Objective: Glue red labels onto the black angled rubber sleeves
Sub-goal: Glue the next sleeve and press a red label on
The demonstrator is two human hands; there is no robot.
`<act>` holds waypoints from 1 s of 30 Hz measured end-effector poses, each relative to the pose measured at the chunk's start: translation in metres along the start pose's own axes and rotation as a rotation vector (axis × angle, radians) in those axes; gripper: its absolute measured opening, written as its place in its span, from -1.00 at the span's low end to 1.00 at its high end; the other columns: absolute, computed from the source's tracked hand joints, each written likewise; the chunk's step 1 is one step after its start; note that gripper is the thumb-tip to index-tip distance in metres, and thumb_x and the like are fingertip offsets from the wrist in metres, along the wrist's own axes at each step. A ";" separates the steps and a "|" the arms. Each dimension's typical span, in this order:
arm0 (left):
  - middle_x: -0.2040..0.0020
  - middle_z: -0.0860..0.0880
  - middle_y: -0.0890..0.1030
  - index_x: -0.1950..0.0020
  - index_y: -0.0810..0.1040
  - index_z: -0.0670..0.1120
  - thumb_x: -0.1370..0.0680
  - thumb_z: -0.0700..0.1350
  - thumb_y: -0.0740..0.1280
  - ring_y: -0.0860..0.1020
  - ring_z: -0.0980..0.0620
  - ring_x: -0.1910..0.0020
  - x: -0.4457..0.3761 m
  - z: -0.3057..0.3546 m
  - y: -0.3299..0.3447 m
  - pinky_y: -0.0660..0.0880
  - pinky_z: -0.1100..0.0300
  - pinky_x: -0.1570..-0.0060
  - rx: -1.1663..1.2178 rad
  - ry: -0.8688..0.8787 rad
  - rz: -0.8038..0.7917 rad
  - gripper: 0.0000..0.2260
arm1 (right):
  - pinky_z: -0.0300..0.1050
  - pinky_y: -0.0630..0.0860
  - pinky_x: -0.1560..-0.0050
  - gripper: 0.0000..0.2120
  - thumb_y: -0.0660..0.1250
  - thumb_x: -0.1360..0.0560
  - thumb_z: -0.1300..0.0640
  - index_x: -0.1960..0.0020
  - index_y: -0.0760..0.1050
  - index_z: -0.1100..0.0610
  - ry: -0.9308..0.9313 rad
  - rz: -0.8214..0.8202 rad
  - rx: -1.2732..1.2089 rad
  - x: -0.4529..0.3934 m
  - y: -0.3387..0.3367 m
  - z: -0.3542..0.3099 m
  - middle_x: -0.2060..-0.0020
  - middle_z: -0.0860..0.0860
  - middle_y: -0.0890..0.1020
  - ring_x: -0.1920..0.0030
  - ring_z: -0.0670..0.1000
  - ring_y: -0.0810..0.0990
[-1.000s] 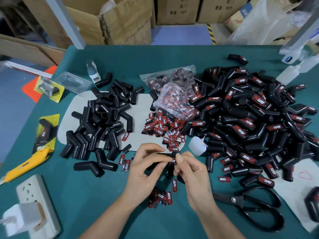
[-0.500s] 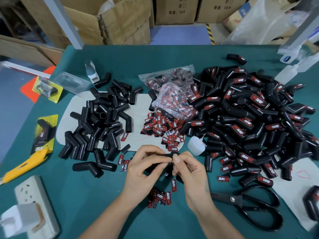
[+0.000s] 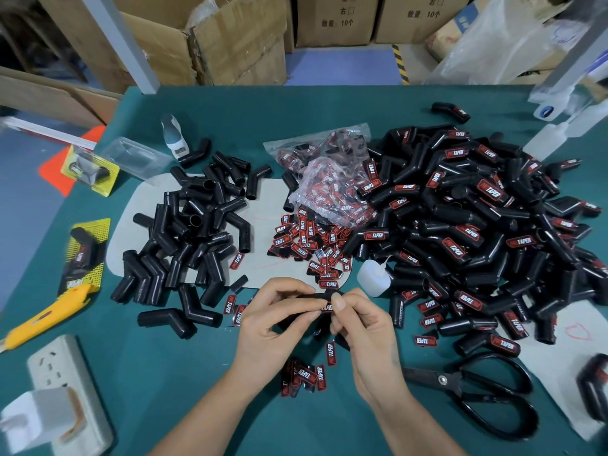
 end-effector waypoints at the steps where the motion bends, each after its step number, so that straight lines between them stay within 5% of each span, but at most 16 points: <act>1: -0.11 0.06 0.62 -0.11 0.76 0.00 -0.56 -0.18 0.48 0.65 -0.01 -0.10 0.000 0.000 0.000 0.53 0.21 -0.13 0.000 -0.002 0.000 -0.84 | 0.07 0.33 0.07 -0.71 0.44 -0.51 -0.13 0.29 0.60 0.02 0.001 -0.001 0.003 0.000 0.000 0.001 0.30 0.01 0.39 0.24 0.01 0.39; 16: -0.07 0.02 0.61 -0.03 0.77 -0.12 -0.54 -0.21 0.49 0.64 0.03 -0.07 -0.002 0.001 0.000 0.52 0.25 -0.12 -0.030 -0.005 -0.013 -0.90 | 0.14 0.26 0.07 -0.54 0.43 -0.53 -0.14 0.30 0.47 0.22 0.015 0.001 0.004 -0.001 -0.002 0.003 0.31 0.01 0.37 0.23 0.04 0.34; 23: -0.07 0.02 0.59 -0.04 0.77 -0.09 -0.56 -0.17 0.47 0.64 -0.01 -0.03 -0.001 -0.003 0.000 0.56 0.16 -0.08 0.007 -0.046 -0.022 -0.89 | 0.13 0.31 0.06 -0.55 0.39 -0.55 -0.18 0.34 0.46 0.12 0.045 -0.016 0.001 -0.003 -0.002 0.004 0.31 0.04 0.39 0.24 0.04 0.36; 26: -0.07 0.03 0.59 -0.05 0.76 -0.09 -0.56 -0.16 0.47 0.64 -0.03 -0.01 -0.001 -0.006 -0.001 0.59 0.03 -0.04 0.017 -0.074 -0.019 -0.89 | 0.03 0.36 0.08 -0.56 0.38 -0.56 -0.20 0.35 0.49 0.08 0.057 -0.025 -0.004 -0.004 -0.003 0.006 0.31 0.01 0.42 0.26 -0.01 0.41; 30: -0.06 0.01 0.57 -0.07 0.75 -0.07 -0.57 -0.18 0.46 0.63 0.00 -0.04 -0.003 -0.006 -0.002 0.54 0.19 -0.10 0.010 -0.062 -0.042 -0.88 | -0.23 0.39 0.16 -0.69 0.42 -0.54 -0.16 0.26 0.62 0.02 0.005 -0.046 0.069 -0.004 -0.003 0.003 0.32 -0.05 0.43 0.27 -0.06 0.40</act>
Point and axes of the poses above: each hand's wrist, its own x-axis away from the middle knuckle, its own y-axis out of the palm, z = x × y, the point moved 2 cm from there along -x, towards the middle knuckle
